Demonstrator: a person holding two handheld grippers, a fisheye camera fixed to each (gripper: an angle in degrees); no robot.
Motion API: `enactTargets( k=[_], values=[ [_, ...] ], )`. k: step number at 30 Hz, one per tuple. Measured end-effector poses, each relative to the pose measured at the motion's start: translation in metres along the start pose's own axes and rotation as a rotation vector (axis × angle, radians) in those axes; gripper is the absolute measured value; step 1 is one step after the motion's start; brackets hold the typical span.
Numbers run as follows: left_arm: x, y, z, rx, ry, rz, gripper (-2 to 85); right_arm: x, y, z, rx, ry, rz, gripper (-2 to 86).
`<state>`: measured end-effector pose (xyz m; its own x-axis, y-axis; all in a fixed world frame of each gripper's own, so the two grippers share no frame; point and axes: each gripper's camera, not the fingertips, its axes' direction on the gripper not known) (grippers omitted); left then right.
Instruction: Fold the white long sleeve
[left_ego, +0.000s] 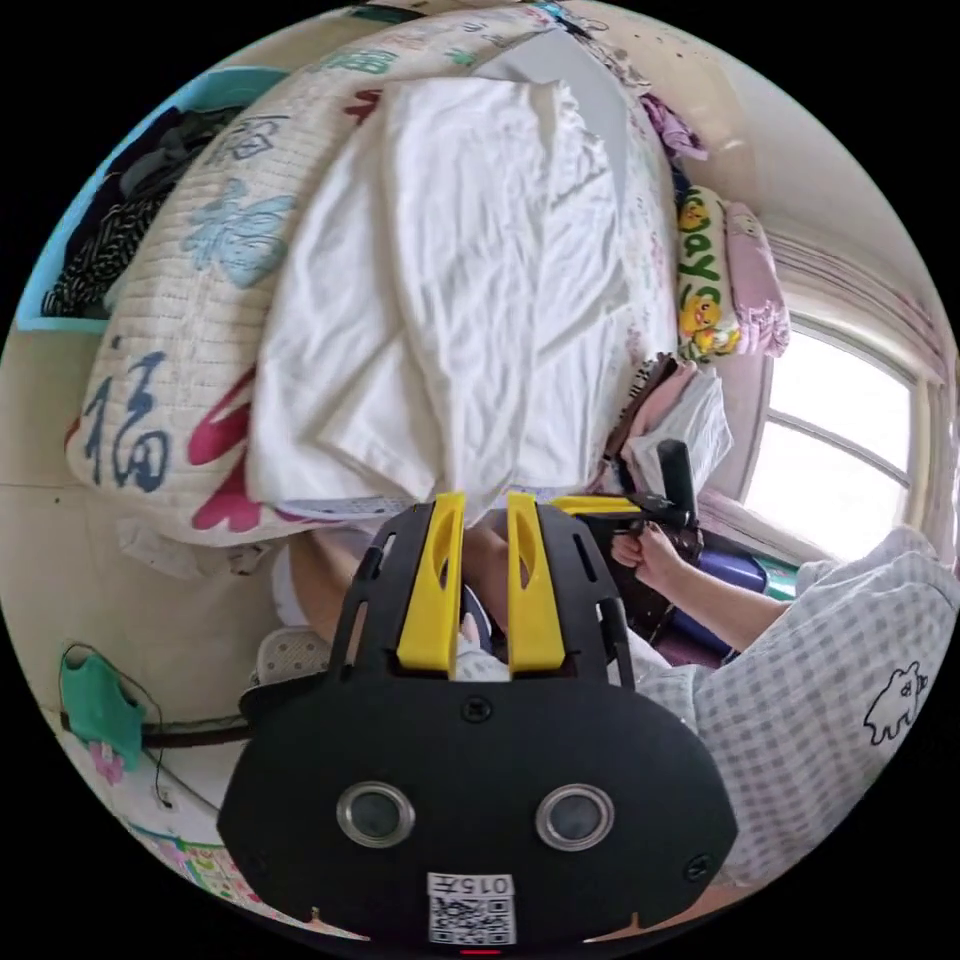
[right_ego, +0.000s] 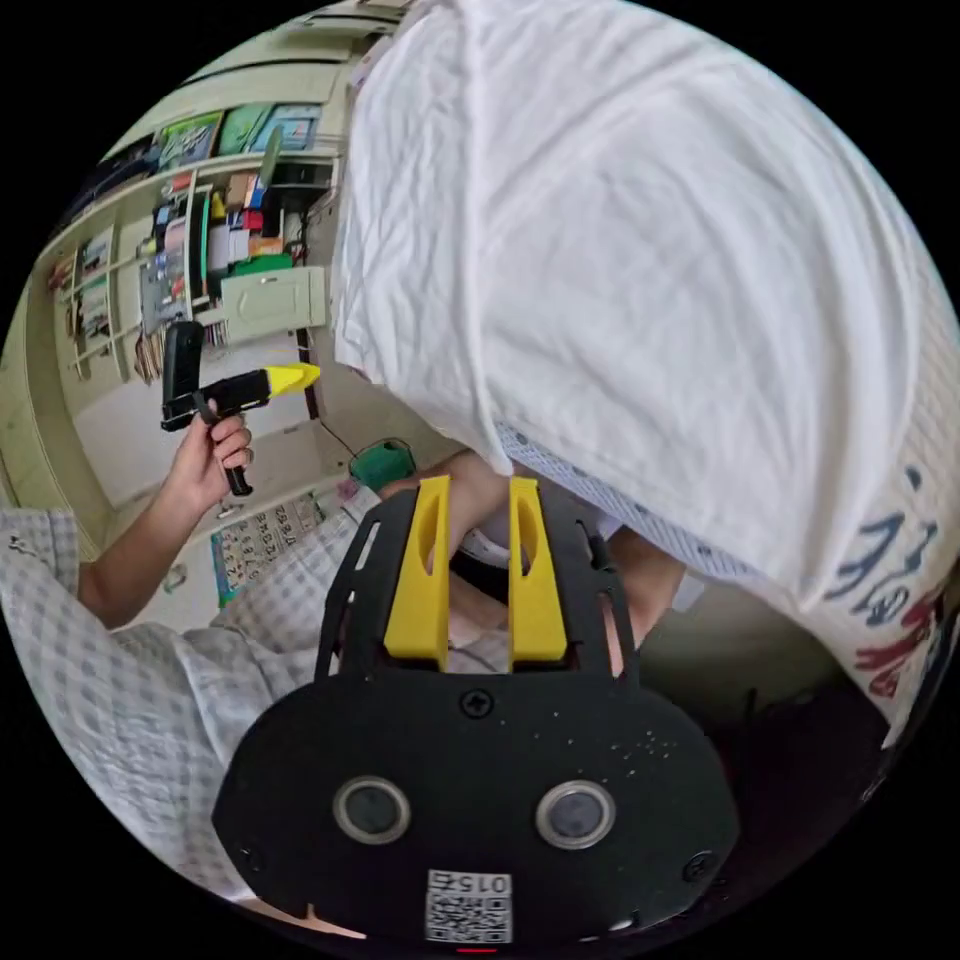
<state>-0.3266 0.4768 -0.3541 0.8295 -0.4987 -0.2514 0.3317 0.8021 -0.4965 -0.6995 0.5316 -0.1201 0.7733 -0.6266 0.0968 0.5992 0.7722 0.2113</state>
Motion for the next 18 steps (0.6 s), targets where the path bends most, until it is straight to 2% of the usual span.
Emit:
enactTargets(
  k=[3,5,7,9,12,14,18],
  values=[
    [0.042,0.008,0.013,-0.04,-0.103,0.22,9.1,0.001,-0.026,0.006,-0.015,0.019,0.008,9.7],
    [0.057,0.015,0.019,-0.062,-0.129,0.297,9.7,0.008,-0.039,0.005,-0.028,0.019,0.029,9.2],
    [0.064,0.021,0.023,-0.089,-0.146,0.314,10.0,0.014,-0.046,0.001,-0.034,0.027,0.043,7.9],
    [0.07,0.031,0.02,-0.076,-0.254,0.283,10.2,0.019,-0.051,-0.006,-0.041,0.035,0.057,4.9],
    [0.088,0.043,0.013,-0.058,-0.368,0.327,11.3,0.021,-0.056,-0.04,-0.004,-0.078,0.056,0.9],
    [0.098,0.05,0.011,-0.047,-0.388,0.351,12.3,0.018,-0.068,-0.082,0.076,-0.273,0.051,0.1],
    [0.111,0.055,-0.001,0.068,-0.355,0.322,13.2,0.003,-0.109,-0.132,0.114,-0.38,-0.003,-0.3]
  ],
)
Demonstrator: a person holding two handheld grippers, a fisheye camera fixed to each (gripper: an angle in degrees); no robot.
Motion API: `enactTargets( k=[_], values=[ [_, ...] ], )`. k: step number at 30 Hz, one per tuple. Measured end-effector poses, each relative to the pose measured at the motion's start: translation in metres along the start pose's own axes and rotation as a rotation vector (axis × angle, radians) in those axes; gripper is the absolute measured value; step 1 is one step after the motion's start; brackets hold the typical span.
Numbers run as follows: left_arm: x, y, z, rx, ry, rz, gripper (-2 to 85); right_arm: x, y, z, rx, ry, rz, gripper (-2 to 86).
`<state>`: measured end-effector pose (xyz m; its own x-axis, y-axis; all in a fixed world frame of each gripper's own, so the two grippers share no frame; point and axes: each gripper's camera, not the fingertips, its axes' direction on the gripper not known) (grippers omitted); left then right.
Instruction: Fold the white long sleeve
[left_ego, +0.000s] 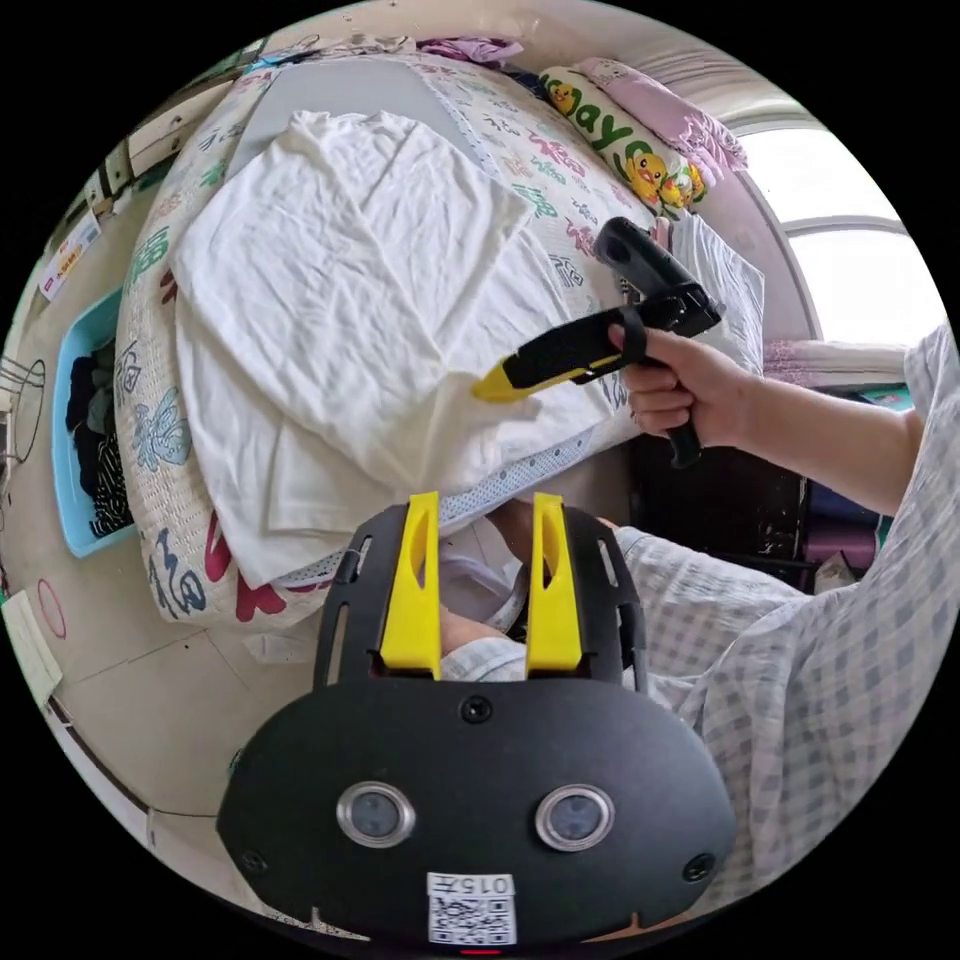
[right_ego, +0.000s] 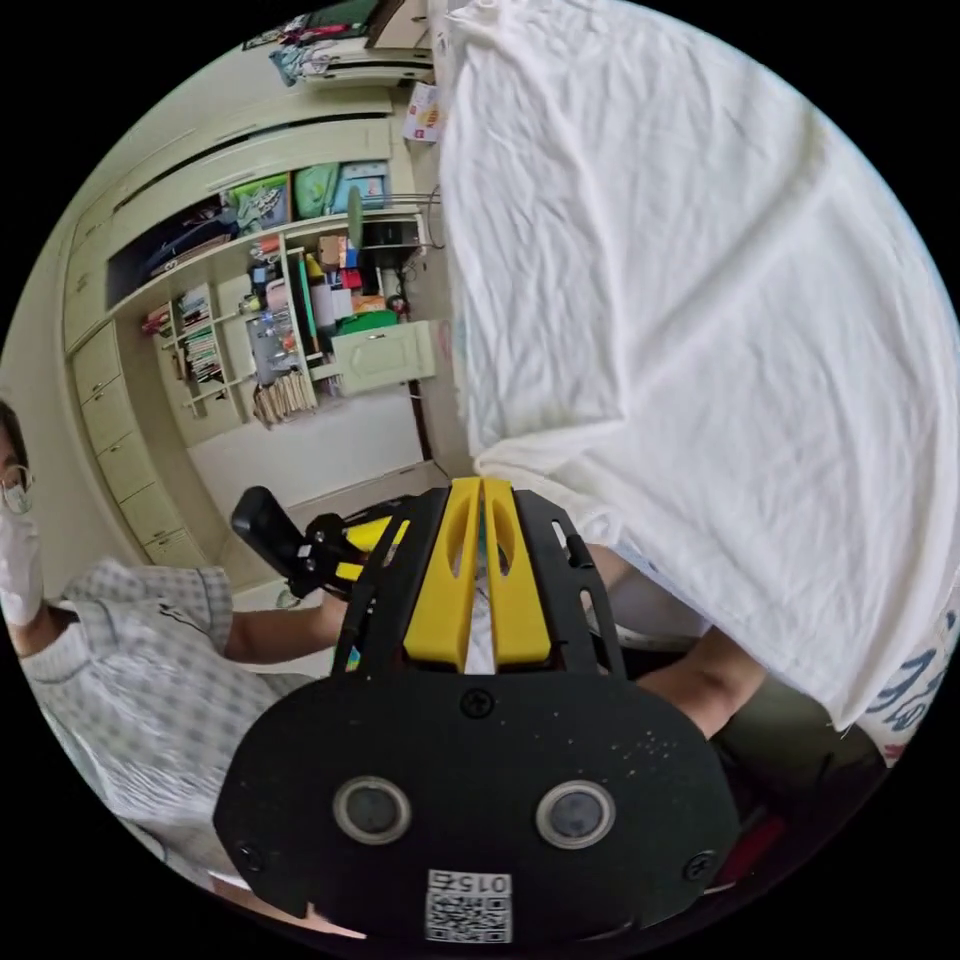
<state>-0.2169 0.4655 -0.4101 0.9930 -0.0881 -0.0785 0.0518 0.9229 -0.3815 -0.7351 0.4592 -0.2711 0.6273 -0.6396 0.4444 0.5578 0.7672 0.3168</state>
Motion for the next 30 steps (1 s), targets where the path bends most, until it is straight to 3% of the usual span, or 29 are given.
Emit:
enactTargets(
  k=[5,11,22,28,30],
  values=[
    [-0.009,-0.007,-0.01,0.119,0.013,-0.143,13.3,-0.023,-0.091,-0.001,-0.092,-0.041,-0.001,-0.2],
    [-0.023,-0.014,-0.006,0.129,-0.039,-0.238,12.9,-0.034,-0.158,-0.035,-0.09,0.299,-0.002,0.4],
    [-0.054,-0.02,-0.003,0.035,-0.137,-0.36,10.0,-0.004,-0.153,-0.122,-0.036,0.282,0.07,1.0],
    [-0.087,0.006,-0.039,0.073,-0.002,-0.4,3.4,-0.026,-0.158,-0.108,-0.118,0.386,-0.061,3.0],
    [-0.104,0.025,-0.078,0.176,0.052,-0.415,1.5,-0.041,-0.163,-0.096,-0.145,0.395,-0.134,4.6]
  ],
)
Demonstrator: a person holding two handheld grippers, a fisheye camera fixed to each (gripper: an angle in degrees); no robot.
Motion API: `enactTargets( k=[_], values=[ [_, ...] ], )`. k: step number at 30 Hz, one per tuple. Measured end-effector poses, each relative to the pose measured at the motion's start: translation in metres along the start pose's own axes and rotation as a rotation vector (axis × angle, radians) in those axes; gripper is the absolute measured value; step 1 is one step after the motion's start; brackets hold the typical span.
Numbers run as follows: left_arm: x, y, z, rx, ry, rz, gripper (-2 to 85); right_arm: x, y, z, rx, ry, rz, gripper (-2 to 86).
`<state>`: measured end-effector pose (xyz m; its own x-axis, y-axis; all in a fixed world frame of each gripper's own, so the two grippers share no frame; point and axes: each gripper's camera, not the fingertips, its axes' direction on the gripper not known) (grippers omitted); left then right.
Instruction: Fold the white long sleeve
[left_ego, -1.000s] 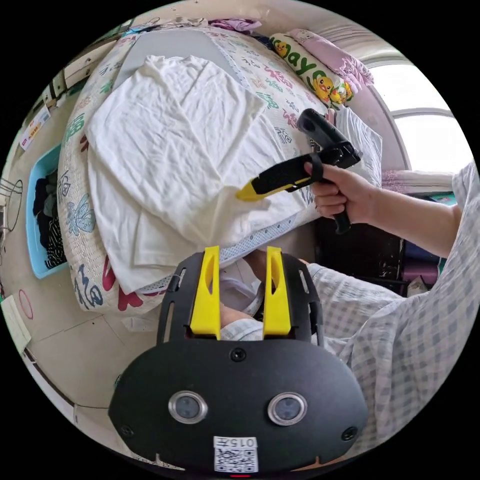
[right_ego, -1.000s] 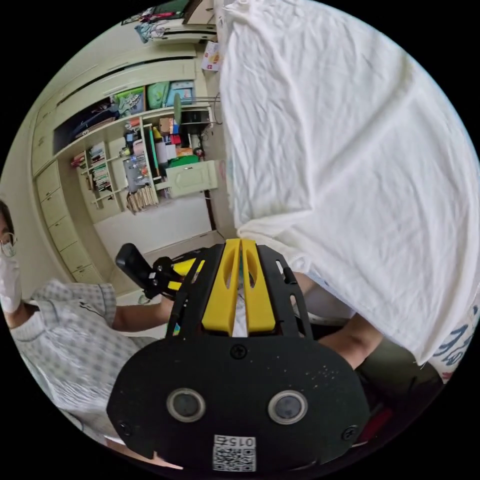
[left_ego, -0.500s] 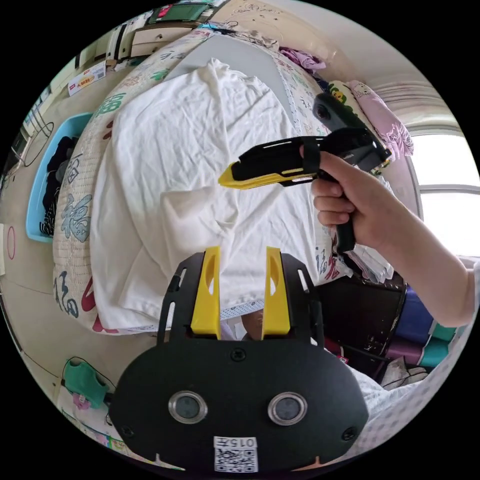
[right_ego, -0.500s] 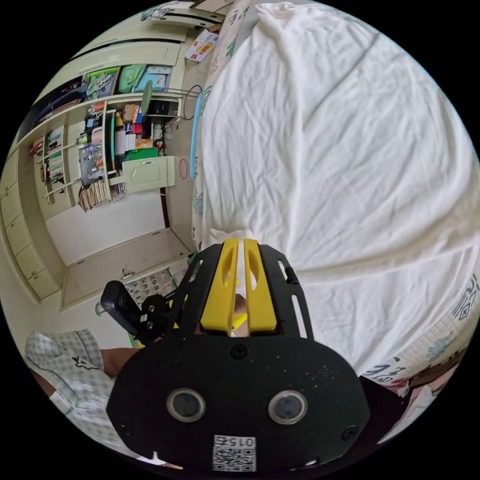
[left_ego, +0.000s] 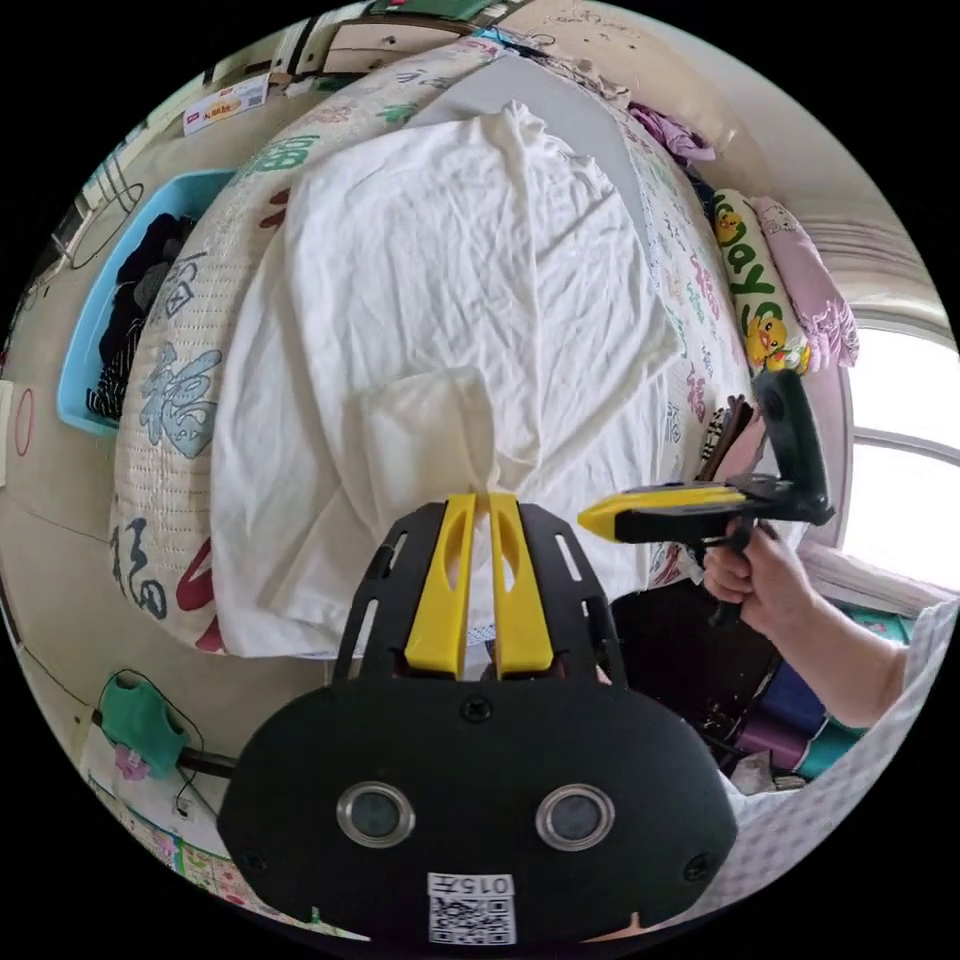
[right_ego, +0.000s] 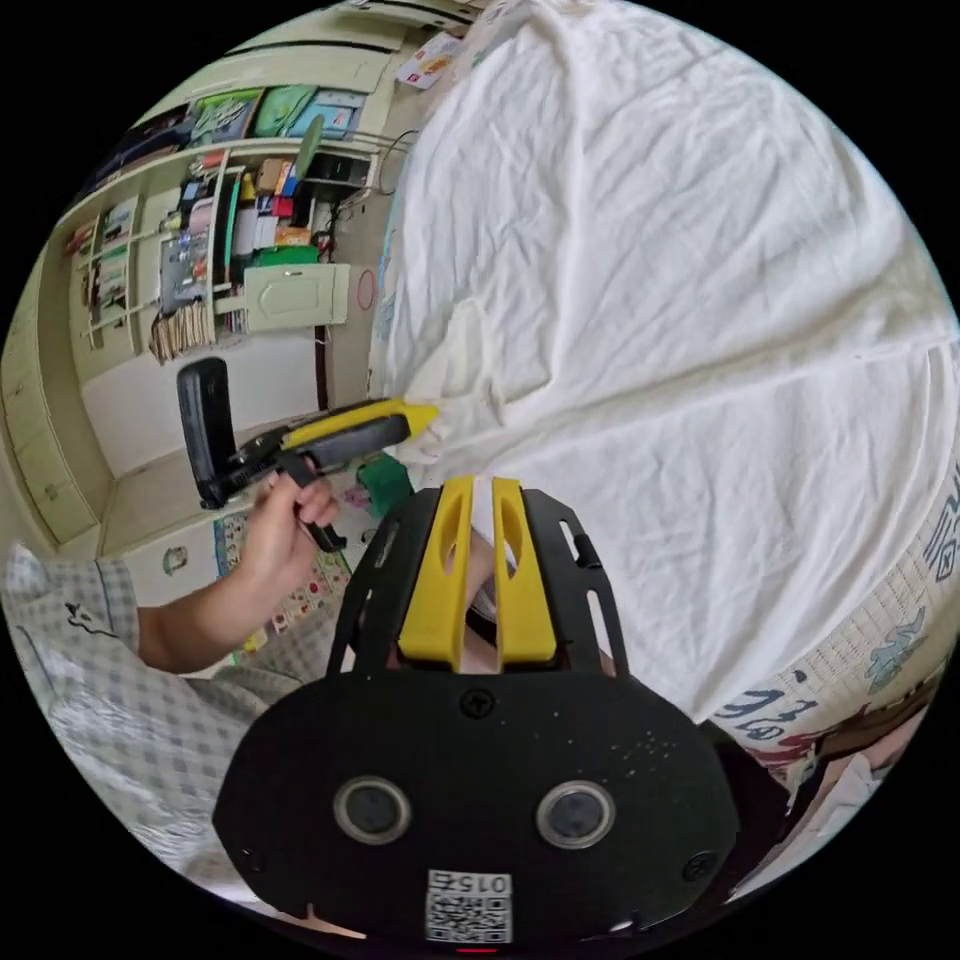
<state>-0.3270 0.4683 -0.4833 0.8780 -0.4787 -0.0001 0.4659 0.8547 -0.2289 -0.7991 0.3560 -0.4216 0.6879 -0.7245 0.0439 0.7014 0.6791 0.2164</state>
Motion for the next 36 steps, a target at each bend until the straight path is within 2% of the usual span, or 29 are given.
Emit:
enactTargets(
  k=[5,9,14,17,20,22,25,30,33,36],
  values=[
    [-0.06,0.014,-0.116,0.22,-0.003,-0.109,0.4,-0.079,-0.034,0.022,0.029,0.199,-0.283,8.1],
    [-0.098,0.025,-0.188,0.324,-0.064,-0.157,0.1,-0.109,-0.067,0.059,-0.035,0.279,-0.362,10.1],
    [-0.124,0.025,-0.215,0.337,-0.057,-0.172,0.0,-0.13,-0.091,0.127,-0.155,0.522,-0.472,13.1],
    [-0.137,0.025,-0.217,0.342,-0.009,-0.191,0.0,-0.133,-0.088,0.138,-0.11,0.67,-0.54,11.0],
    [-0.147,0.025,-0.219,0.348,0.028,-0.209,0.1,-0.123,-0.086,0.143,-0.118,0.731,-0.583,9.3],
    [-0.152,0.024,-0.22,0.351,0.046,-0.222,0.1,-0.111,-0.091,0.138,-0.121,0.719,-0.554,7.0],
    [-0.157,0.02,-0.225,0.362,0.079,-0.235,0.1,-0.088,-0.095,0.119,-0.095,0.589,-0.488,2.2],
    [-0.152,-0.001,-0.238,0.353,0.082,-0.2,0.1,-0.038,-0.089,0.075,-0.027,0.421,-0.384,0.6],
    [-0.147,-0.034,-0.253,0.305,0.101,-0.104,0.2,0.013,-0.077,0.002,0.082,0.352,-0.244,0.3],
    [-0.154,-0.08,-0.3,0.32,0.014,-0.029,0.4,0.093,-0.046,-0.127,0.266,0.455,-0.038,0.3]
  ],
)
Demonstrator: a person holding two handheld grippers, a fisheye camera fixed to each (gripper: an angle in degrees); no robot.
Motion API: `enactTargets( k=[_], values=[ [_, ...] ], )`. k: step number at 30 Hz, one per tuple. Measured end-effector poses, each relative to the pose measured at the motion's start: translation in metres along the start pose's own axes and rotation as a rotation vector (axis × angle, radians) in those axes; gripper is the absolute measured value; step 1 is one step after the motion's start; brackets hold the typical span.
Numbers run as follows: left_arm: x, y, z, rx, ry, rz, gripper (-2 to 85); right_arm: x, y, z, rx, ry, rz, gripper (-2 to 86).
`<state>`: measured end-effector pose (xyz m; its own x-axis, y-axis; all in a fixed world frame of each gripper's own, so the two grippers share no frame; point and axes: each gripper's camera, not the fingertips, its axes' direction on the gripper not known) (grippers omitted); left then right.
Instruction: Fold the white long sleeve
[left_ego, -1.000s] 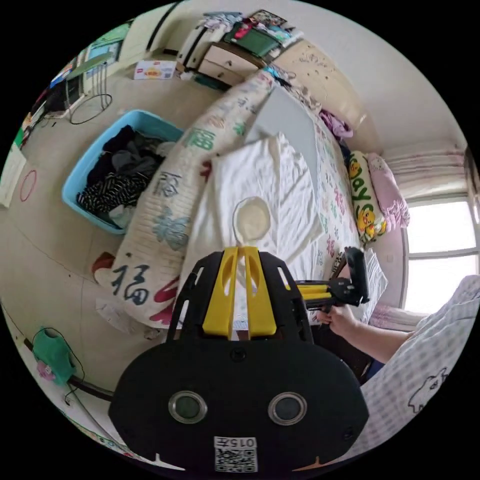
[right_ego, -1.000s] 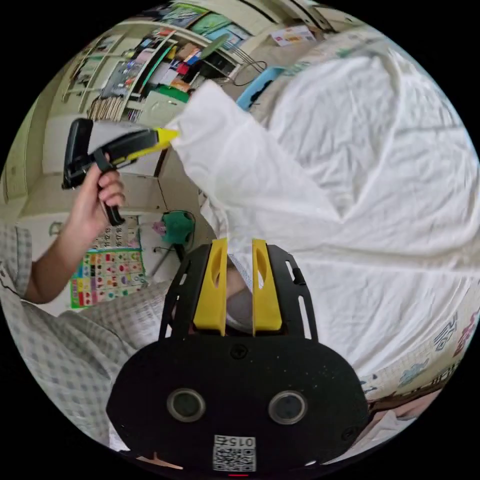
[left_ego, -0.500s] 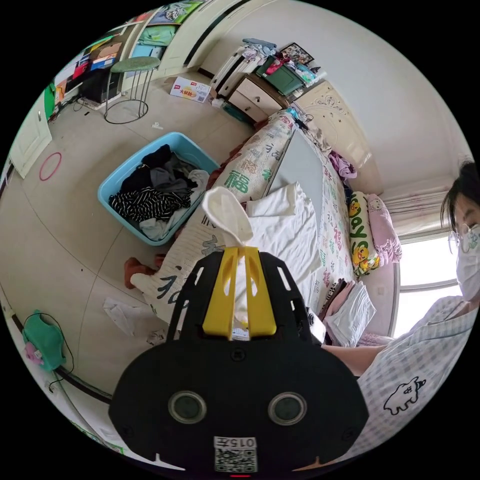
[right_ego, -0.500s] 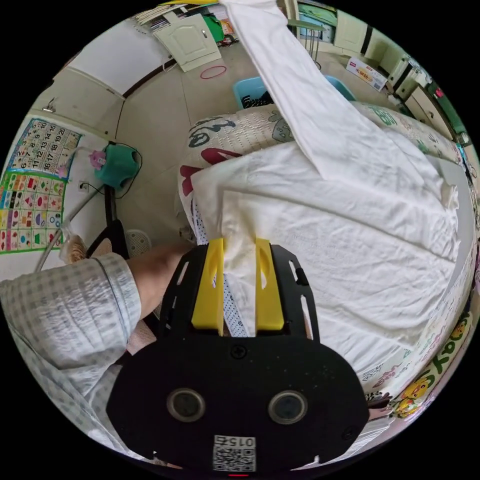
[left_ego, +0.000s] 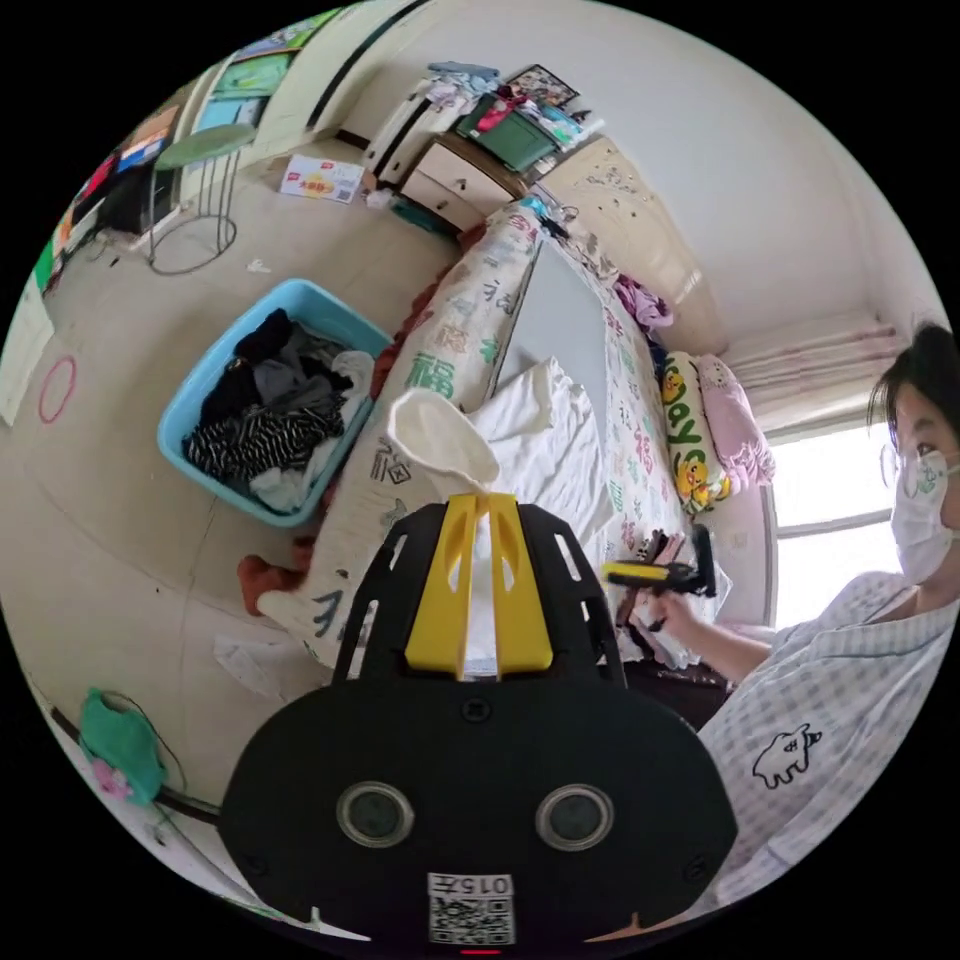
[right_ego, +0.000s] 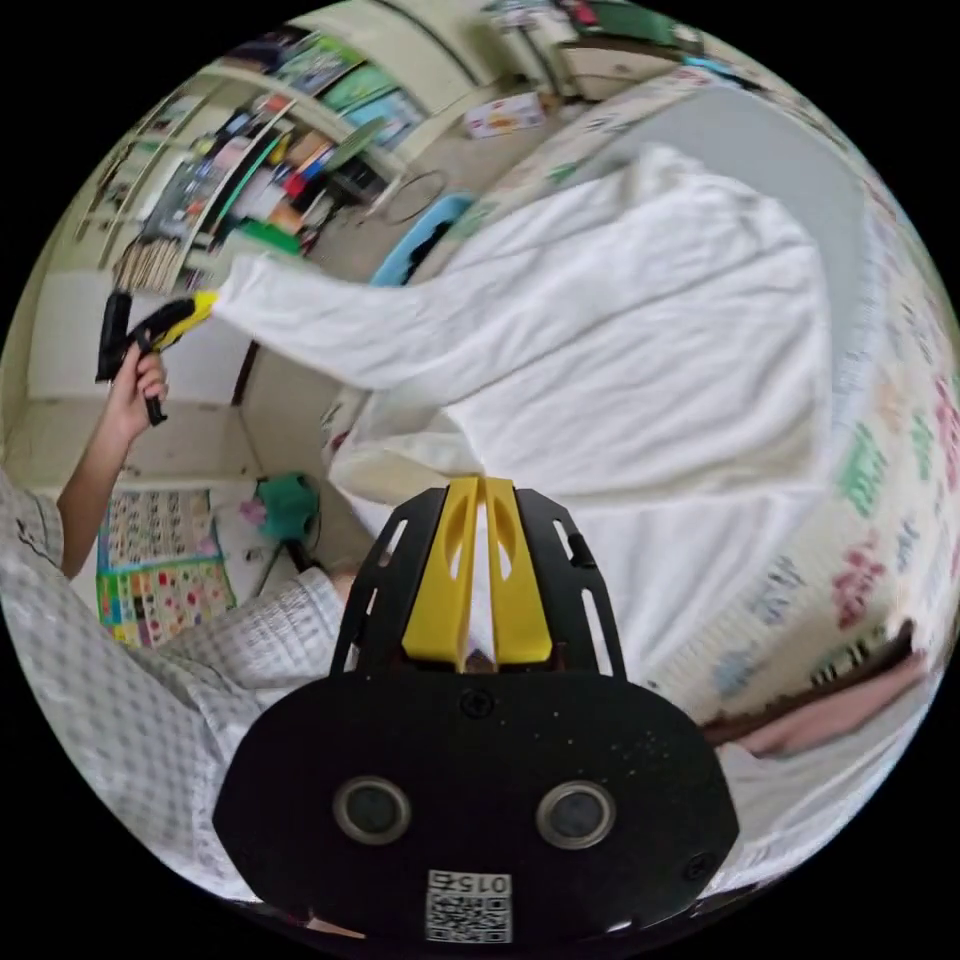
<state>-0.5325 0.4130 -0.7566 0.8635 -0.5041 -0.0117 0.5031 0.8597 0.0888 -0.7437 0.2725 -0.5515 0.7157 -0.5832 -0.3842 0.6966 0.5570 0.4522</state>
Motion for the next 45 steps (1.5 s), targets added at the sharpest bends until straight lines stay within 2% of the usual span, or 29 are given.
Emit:
enactTargets(
  k=[2,3,5,8,10,12,15,18,21,26,33,37,41,45],
  values=[
    [-0.012,-0.036,-0.027,0.081,-0.089,-0.01,0.5,0.123,0.027,-0.086,0.121,0.196,0.268,0.6],
    [-0.023,-0.056,-0.044,0.152,-0.163,-0.048,0.7,0.153,0.039,-0.107,0.154,0.246,0.349,0.7],
    [-0.043,-0.081,-0.062,0.226,-0.318,-0.145,1.1,0.254,0.096,-0.169,0.246,0.439,0.657,1.4],
    [-0.068,-0.098,-0.063,0.208,-0.539,-0.35,2.2,0.345,0.169,-0.18,0.153,0.519,0.97,4.5],
    [-0.062,-0.096,-0.055,0.249,-0.461,-0.385,2.5,0.361,0.203,-0.175,0.22,0.506,1.072,5.9],
    [-0.036,-0.099,-0.019,0.199,-0.34,-0.311,1.7,0.36,0.218,-0.154,0.322,0.416,1.051,6.0],
    [0.004,-0.119,0.05,0.007,-0.246,-0.173,0.7,0.352,0.196,-0.087,0.297,0.262,0.89,5.8],
    [0.051,-0.158,0.125,-0.147,-0.166,-0.006,0.0,0.335,0.141,-0.019,0.25,0.188,0.674,5.4],
    [0.104,-0.206,0.197,-0.246,-0.167,0.184,-0.2,0.317,0.071,0.043,0.225,0.126,0.486,5.0],
    [0.171,-0.277,0.297,-0.281,-0.108,0.349,-0.6,0.287,-0.049,0.145,0.223,0.062,0.322,2.6],
    [0.202,-0.346,0.404,-0.29,-0.105,0.316,-0.8,0.273,-0.128,0.235,0.178,0.141,0.301,0.0],
    [0.207,-0.359,0.428,-0.288,-0.168,0.302,-0.8,0.269,-0.13,0.271,0.158,0.268,0.305,-0.5],
    [0.208,-0.371,0.438,-0.252,-0.12,0.26,-0.9,0.256,-0.127,0.299,0.165,0.356,0.278,-0.6],
    [0.222,-0.378,0.448,-0.241,-0.155,0.286,-0.9,0.253,-0.127,0.319,0.162,0.366,0.314,-0.5]
  ],
)
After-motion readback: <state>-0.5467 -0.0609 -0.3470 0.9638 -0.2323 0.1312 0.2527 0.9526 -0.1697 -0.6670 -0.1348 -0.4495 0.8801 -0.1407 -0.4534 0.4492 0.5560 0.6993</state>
